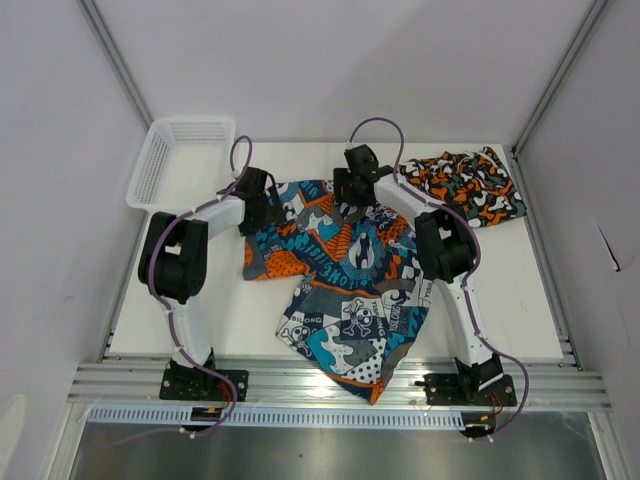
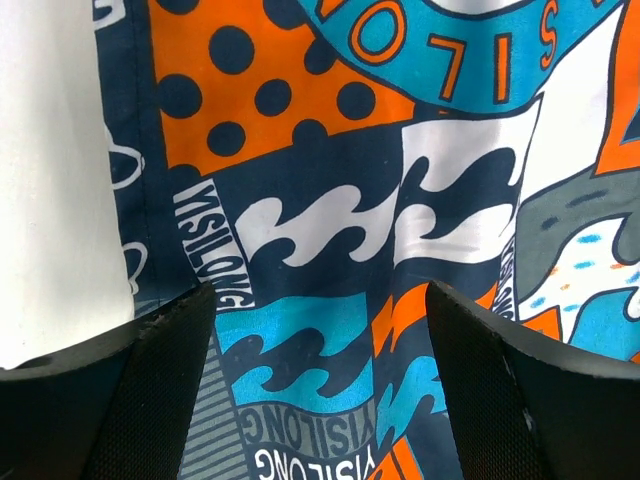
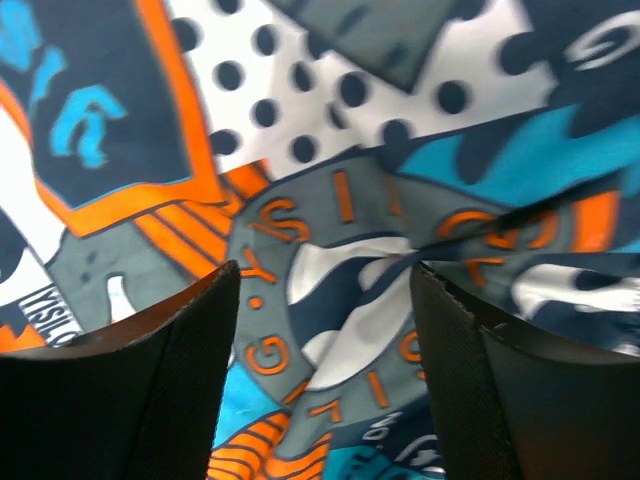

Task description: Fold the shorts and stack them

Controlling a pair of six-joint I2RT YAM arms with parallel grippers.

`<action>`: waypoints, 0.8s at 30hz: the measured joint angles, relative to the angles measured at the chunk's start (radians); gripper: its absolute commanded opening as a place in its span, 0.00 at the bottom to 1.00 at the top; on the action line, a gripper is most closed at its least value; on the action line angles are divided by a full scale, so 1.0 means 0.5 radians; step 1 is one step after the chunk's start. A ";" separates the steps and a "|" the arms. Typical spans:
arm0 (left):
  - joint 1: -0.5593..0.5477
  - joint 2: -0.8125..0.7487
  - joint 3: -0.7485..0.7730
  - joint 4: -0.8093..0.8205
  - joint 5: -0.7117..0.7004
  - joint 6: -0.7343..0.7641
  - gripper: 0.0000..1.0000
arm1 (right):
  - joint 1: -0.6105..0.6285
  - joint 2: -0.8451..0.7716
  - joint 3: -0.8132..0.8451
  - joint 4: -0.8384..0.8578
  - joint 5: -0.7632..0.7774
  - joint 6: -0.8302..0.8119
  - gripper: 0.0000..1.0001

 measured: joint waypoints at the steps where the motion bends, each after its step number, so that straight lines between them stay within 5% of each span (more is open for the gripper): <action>1: -0.002 0.001 0.000 0.005 0.001 -0.002 0.87 | 0.009 0.000 0.001 -0.008 -0.019 -0.002 0.75; 17: -0.011 0.055 0.072 -0.027 -0.090 -0.045 0.85 | -0.359 -0.303 -0.433 0.274 -0.388 0.054 0.82; 24: -0.014 0.104 0.146 -0.089 -0.179 -0.082 0.86 | -0.500 -0.246 -0.345 0.282 -0.469 0.097 0.83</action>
